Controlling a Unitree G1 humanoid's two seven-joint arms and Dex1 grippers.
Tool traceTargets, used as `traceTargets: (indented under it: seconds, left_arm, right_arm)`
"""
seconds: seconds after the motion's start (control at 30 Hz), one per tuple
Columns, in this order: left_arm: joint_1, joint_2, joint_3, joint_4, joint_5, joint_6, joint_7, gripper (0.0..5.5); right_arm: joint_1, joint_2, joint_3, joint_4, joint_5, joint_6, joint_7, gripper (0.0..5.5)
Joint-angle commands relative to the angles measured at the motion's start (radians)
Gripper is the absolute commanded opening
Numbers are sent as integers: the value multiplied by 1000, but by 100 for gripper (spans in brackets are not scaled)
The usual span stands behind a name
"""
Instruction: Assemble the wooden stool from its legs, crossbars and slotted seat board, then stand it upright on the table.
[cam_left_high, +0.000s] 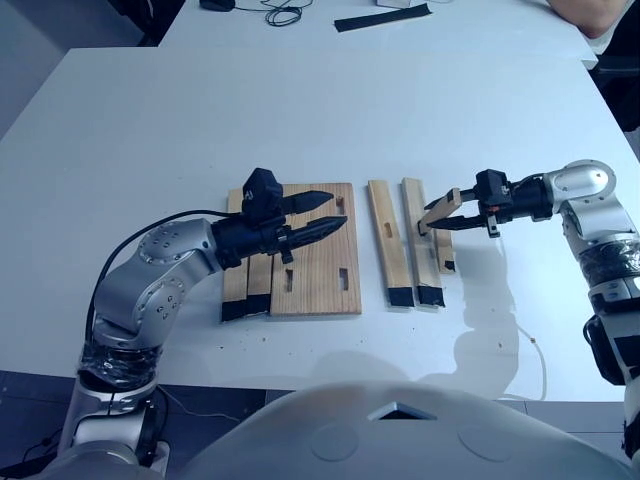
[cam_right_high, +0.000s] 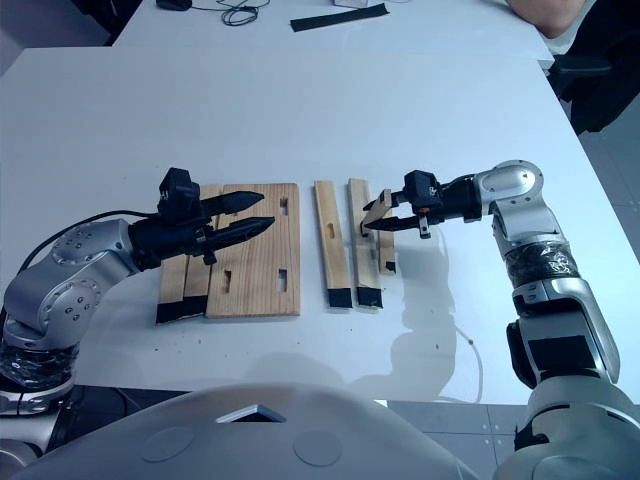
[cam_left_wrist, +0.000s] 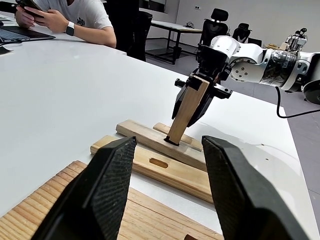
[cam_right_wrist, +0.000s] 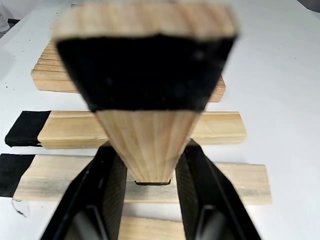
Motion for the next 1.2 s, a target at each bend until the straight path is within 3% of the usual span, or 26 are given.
traceTargets:
  seconds: [0.03, 0.23, 0.5, 0.8, 0.97, 1.2]
  left_arm:
    - [-20, 9, -7, 11, 15, 1, -5, 243]
    - [-26, 8, -11, 19, 16, 2, -8, 243]
    - [-29, 8, -9, 32, 28, -11, -7, 243]
    - [-16, 0, -2, 29, 39, -33, 10, 243]
    - [-2, -7, -3, 29, 46, -45, 22, 243]
    - [7, -9, -4, 23, 45, -50, 19, 243]
  right_arm:
    - [111, 40, 80, 49, -119, 77, -38, 130]
    - [140, 108, 81, 97, -180, 36, -191, 221]
    - [145, 86, 48, 131, -169, -10, -226, 337]
    - [154, 14, -82, -187, 26, 237, -106, 339]
    - [147, 2, -131, -312, 71, 333, -108, 264]
    - [156, -18, -177, -447, 113, 439, -115, 260]
